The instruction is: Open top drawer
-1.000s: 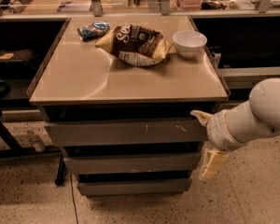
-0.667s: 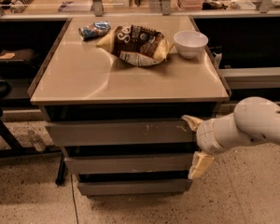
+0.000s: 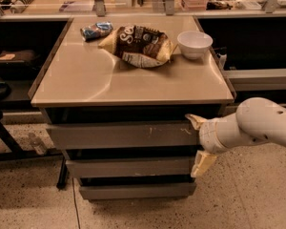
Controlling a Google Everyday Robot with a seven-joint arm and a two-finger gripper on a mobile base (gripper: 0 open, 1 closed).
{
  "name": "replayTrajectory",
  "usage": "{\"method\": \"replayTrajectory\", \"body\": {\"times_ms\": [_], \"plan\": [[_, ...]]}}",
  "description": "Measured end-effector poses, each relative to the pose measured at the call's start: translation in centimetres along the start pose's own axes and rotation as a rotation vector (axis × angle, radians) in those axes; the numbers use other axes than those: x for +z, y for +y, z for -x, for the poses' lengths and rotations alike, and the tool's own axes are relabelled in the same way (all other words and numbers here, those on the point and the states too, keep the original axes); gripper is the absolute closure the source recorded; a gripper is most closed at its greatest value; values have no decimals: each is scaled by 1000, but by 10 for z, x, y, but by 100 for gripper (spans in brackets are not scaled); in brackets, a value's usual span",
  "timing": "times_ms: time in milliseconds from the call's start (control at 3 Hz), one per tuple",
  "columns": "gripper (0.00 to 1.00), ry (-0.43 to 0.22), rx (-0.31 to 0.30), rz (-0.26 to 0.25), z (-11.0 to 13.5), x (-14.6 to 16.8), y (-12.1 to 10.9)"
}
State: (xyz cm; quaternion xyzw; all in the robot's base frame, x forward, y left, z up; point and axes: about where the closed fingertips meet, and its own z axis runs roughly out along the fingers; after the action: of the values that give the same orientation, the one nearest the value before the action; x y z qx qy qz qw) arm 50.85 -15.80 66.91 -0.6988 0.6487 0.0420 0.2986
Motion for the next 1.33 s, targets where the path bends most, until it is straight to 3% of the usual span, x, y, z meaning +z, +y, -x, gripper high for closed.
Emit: {"method": "replayTrajectory", "body": {"times_ms": [667, 1000, 1333], "plan": [[0, 55, 37, -89, -48, 42, -62], [0, 39, 37, -75, -48, 51, -64], [17, 39, 37, -74, -48, 51, -64]]}}
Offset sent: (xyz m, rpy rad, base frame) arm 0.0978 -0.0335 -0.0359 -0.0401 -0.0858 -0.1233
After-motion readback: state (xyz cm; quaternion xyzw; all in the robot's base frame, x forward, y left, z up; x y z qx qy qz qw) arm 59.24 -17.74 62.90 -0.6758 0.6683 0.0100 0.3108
